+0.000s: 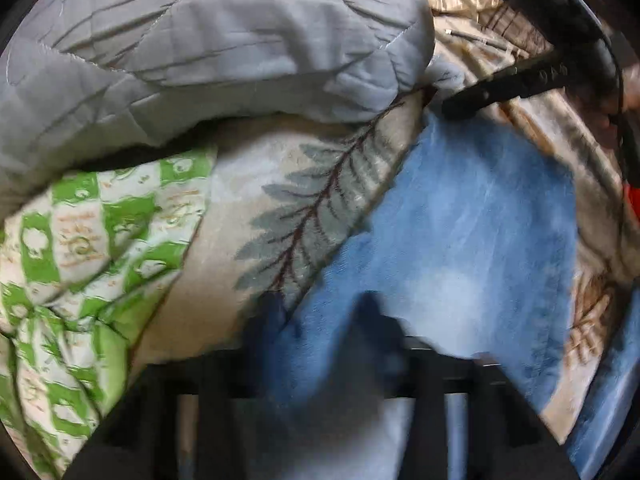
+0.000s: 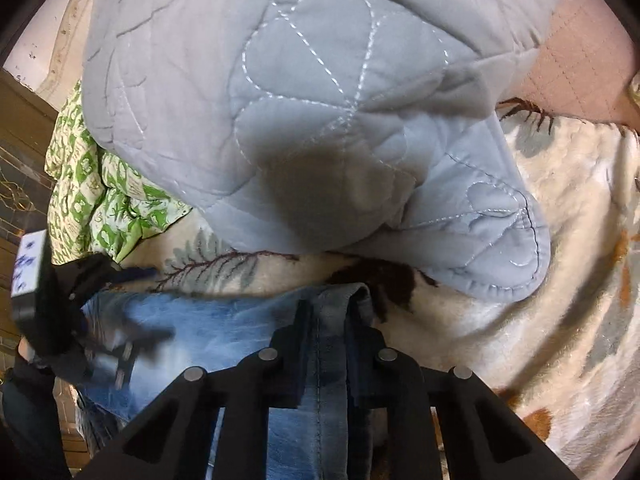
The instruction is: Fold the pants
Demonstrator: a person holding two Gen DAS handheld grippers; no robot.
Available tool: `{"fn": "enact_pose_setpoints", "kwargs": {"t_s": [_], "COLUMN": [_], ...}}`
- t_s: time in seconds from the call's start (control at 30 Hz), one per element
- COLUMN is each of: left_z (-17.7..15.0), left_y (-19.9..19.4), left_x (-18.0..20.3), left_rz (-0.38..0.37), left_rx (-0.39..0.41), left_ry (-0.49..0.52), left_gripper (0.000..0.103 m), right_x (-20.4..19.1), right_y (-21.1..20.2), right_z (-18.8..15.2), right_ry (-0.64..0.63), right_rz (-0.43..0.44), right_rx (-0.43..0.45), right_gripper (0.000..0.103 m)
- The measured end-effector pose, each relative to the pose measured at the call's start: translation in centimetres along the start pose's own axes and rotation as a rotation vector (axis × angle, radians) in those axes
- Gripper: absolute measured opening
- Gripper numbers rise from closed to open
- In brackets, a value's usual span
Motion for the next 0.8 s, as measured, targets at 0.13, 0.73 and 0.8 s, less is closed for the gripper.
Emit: {"fn": "enact_pose_setpoints", "kwargs": {"t_s": [0.13,0.73,0.8], "left_z": [0.1,-6.9,-9.5], "left_y": [-0.8,-23.7,-25.3], "left_x": [0.5,12.3,15.5], "left_rz": [0.02,0.18,0.209], "left_rx": [0.006,0.358,0.391], "left_ry": [0.042,0.08,0.106], "left_gripper": [0.003,0.002,0.002], "right_x": [-0.6,-13.6,-14.7], "right_y": [-0.1,-16.6,-18.0], "right_z": [-0.3,-15.7,-19.7], "right_ry": [-0.041,-0.431,-0.464], "right_rz": [-0.014,-0.163,-0.203], "right_rx": [0.005,0.237,0.247], "right_gripper": [0.016,0.014,0.014]}}
Point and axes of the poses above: each gripper's, at about its wrist camera, not at the fingertips, and y roughly the way its jaws point, x to its right, z to its top, the point moved 7 cm from there along y, roughly the way its jaws point, and after that the axes turned 15 degrees about z, right-handed, at the moved point
